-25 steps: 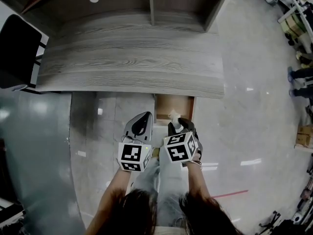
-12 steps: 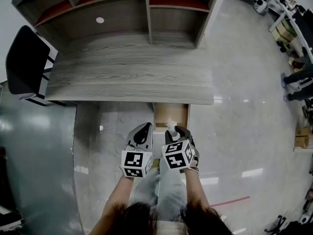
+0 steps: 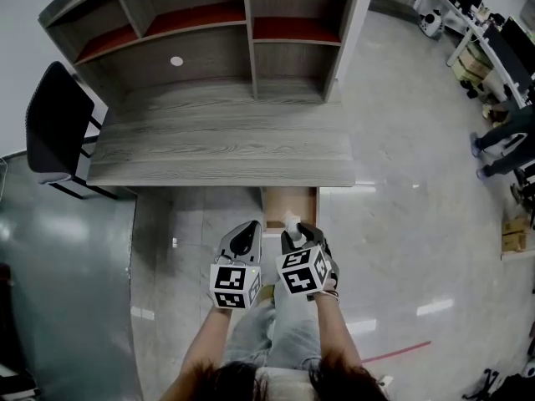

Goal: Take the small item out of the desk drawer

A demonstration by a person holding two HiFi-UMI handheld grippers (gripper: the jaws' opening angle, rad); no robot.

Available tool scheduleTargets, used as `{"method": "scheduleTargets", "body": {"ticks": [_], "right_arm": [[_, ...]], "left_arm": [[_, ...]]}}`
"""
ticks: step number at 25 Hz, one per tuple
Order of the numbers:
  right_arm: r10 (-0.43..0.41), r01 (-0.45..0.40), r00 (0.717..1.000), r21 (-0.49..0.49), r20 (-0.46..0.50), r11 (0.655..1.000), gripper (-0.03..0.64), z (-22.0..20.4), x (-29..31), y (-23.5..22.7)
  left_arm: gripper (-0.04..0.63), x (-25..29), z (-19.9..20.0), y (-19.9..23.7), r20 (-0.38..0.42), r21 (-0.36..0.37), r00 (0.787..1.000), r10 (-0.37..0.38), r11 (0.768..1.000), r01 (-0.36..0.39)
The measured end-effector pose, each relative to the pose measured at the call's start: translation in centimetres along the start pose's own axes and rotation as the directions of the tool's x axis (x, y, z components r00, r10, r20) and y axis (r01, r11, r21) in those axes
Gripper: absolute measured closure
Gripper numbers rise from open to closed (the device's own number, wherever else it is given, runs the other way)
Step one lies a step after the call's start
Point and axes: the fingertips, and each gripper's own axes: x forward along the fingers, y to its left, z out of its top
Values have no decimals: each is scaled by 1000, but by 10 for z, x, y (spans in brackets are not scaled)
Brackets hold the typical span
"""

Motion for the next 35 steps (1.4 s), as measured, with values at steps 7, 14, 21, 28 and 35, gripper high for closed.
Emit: {"method": "scheduleTargets", "body": {"ticks": [7,14,21,28,35], "right_arm": [[-27,27,999,-5,32,1000,457,8,-25,4],[-52,53,997,-3,58,999,457,12,-46,7],[-72,74,993,-17,95,997,457,20,-70,10],[-90,97,986,-42,138,994,457,28,-92,18],[-107,117,980,-53,169,992,457,32,-107,29]], "left_arm": [[581,-18,19,-7,24,13,1000,-19,1000,18],[581,-34,30,-14,40,32,999,-32,999,30],[581,-49,38,-21,47,42,998,-44,998,42],[581,-65,45,-28,59,51,996,-61,997,58],[581,-82,50,-28,73,59,995,-72,996,67]]}}
